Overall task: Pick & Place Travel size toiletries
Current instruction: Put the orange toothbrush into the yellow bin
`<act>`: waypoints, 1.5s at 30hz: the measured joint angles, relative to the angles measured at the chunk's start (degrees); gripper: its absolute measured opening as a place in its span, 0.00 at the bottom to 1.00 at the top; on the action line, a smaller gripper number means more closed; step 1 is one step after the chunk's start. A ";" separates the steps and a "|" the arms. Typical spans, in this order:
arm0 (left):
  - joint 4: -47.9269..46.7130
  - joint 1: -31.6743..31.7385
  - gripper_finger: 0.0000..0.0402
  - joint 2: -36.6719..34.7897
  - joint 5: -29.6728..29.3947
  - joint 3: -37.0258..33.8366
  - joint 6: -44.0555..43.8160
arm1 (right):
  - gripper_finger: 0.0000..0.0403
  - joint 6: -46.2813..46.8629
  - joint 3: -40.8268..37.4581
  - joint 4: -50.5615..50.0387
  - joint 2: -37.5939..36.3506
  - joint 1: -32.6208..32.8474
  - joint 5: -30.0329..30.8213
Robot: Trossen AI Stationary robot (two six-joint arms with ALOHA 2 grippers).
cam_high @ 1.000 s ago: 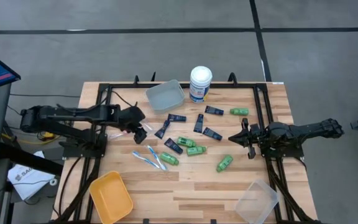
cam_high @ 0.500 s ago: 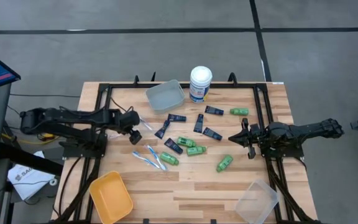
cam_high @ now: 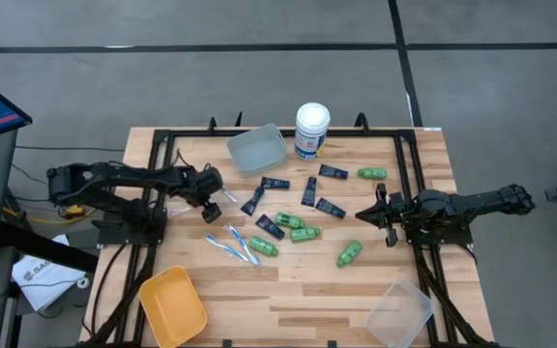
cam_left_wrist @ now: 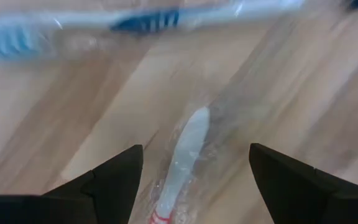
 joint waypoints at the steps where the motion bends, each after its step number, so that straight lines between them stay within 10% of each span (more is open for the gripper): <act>1: 0.15 0.00 0.72 1.16 -0.03 0.30 0.00 | 0.01 0.00 0.00 -0.02 0.00 -0.02 0.00; 8: 0.22 -0.09 0.59 3.27 -0.48 0.38 -0.04 | 0.01 0.01 0.00 -0.01 -0.01 -0.02 0.00; 20: 0.02 -0.04 0.05 -2.11 -2.98 -0.19 -0.02 | 0.01 0.01 0.00 -0.02 0.00 -0.02 0.00; 35: 0.42 -3.33 0.04 -10.05 6.92 6.31 -0.18 | 0.01 0.00 0.00 -0.02 0.00 0.00 0.00; 45: 0.44 -21.90 0.04 -20.19 22.47 15.57 -5.34 | 0.01 0.00 0.00 -0.02 -0.02 -0.02 0.00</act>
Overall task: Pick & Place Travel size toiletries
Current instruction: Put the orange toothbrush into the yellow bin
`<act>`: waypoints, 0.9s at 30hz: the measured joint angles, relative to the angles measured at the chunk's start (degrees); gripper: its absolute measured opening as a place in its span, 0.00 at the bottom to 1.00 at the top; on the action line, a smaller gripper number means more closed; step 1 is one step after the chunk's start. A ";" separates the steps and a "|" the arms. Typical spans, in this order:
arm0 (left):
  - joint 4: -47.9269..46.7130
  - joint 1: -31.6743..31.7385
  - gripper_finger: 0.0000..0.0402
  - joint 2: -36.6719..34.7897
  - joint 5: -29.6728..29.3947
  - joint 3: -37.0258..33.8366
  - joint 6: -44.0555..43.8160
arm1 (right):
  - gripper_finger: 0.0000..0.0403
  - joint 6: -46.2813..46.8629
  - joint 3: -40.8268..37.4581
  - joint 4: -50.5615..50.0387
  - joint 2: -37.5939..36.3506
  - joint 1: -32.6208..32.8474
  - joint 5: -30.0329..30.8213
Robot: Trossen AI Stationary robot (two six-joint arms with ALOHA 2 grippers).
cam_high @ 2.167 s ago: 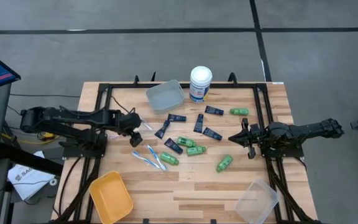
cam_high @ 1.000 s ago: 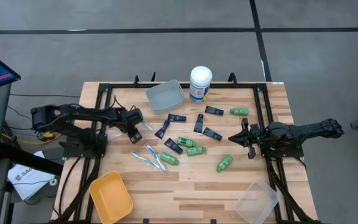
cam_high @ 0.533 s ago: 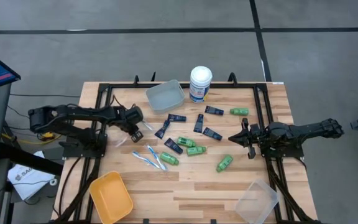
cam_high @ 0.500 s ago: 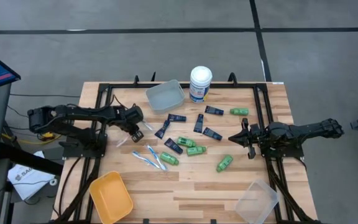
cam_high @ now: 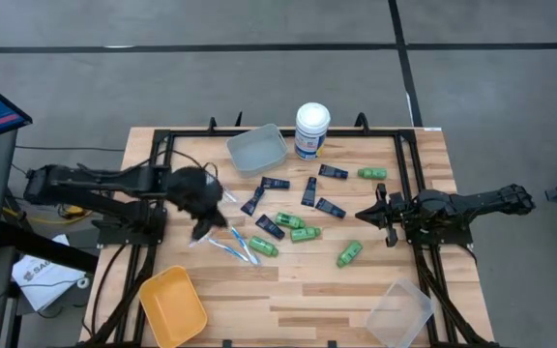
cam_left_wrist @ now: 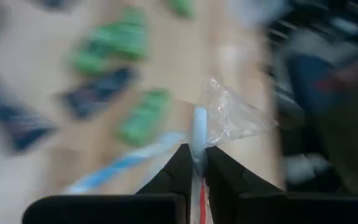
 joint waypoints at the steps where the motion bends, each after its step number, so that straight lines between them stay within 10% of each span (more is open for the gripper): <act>1: 0.10 -3.05 0.04 -0.25 1.00 0.82 -0.73 | 0.01 0.00 0.00 0.02 0.00 0.00 0.00; 13: 0.48 -35.47 0.05 6.20 -4.90 3.36 -21.24 | 0.01 0.00 0.00 0.02 0.00 0.02 0.00; 27: 0.48 -42.01 0.05 20.00 -4.13 3.36 -2.00 | 0.01 0.02 0.00 0.02 0.02 0.01 0.00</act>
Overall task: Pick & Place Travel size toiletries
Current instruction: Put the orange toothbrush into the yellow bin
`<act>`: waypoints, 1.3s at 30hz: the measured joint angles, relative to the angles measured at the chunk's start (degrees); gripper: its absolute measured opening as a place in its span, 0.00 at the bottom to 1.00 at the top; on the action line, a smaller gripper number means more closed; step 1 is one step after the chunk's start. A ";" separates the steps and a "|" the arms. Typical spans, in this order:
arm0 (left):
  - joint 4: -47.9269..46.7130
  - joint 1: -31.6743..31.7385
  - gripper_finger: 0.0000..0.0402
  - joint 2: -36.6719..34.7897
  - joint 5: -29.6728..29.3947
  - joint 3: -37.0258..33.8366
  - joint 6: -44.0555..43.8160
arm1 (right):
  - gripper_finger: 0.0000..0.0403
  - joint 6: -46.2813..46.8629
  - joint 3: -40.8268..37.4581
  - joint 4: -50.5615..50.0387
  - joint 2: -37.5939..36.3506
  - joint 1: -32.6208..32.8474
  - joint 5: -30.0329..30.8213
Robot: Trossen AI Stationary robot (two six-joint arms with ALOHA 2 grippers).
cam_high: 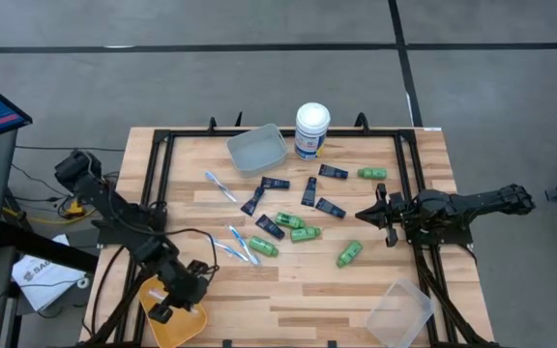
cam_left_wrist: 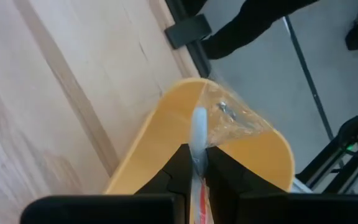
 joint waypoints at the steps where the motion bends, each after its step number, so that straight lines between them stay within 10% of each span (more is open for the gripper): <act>1: 0.01 0.00 0.05 0.30 0.00 0.00 0.14 | 0.01 -0.02 0.00 0.00 0.00 0.00 0.00; 25: 0.89 -1.14 0.44 0.25 4.14 -0.02 -6.86 | 0.01 0.00 0.00 0.00 0.00 0.01 0.00; 34: 1.66 3.63 0.49 -2.21 -12.70 3.63 -3.11 | 0.01 -0.02 0.00 0.00 0.00 -0.01 0.00; 39: 2.59 6.52 0.44 -1.56 -11.03 3.61 1.51 | 0.01 -0.02 0.00 0.00 -0.01 0.00 0.00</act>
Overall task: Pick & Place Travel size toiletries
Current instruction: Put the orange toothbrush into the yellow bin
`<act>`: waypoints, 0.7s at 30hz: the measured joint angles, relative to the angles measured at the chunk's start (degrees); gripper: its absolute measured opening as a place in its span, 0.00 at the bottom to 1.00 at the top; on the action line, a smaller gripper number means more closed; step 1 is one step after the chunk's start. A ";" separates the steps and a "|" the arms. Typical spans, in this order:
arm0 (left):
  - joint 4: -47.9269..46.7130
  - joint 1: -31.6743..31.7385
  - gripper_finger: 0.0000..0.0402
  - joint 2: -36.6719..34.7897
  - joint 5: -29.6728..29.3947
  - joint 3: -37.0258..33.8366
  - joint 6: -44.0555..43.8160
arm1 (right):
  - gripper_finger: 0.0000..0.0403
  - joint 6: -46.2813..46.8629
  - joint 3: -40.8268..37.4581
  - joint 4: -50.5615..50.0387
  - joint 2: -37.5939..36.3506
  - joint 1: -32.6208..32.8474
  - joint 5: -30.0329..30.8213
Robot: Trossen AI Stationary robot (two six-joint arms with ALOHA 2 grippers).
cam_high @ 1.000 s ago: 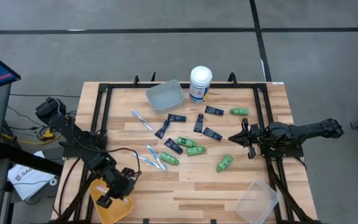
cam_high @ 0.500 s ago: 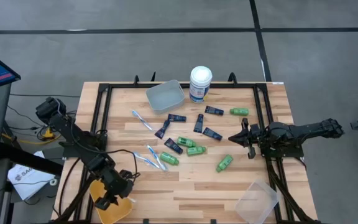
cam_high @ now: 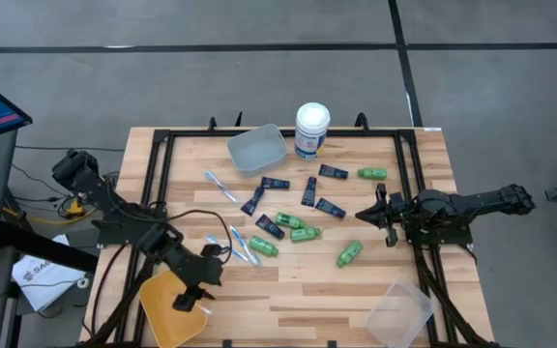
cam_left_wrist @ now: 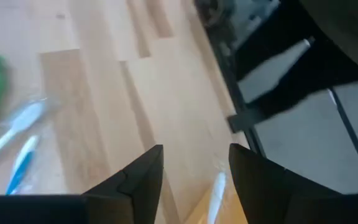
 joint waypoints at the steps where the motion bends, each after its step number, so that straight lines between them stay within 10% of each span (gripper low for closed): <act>1: 0.08 0.06 0.44 0.01 1.29 0.00 1.31 | 0.01 0.00 0.00 0.00 0.00 0.01 -0.01; 21: 7.65 5.28 0.48 9.12 15.91 -4.44 6.53 | 0.01 0.00 -0.01 -0.04 -0.02 0.01 0.00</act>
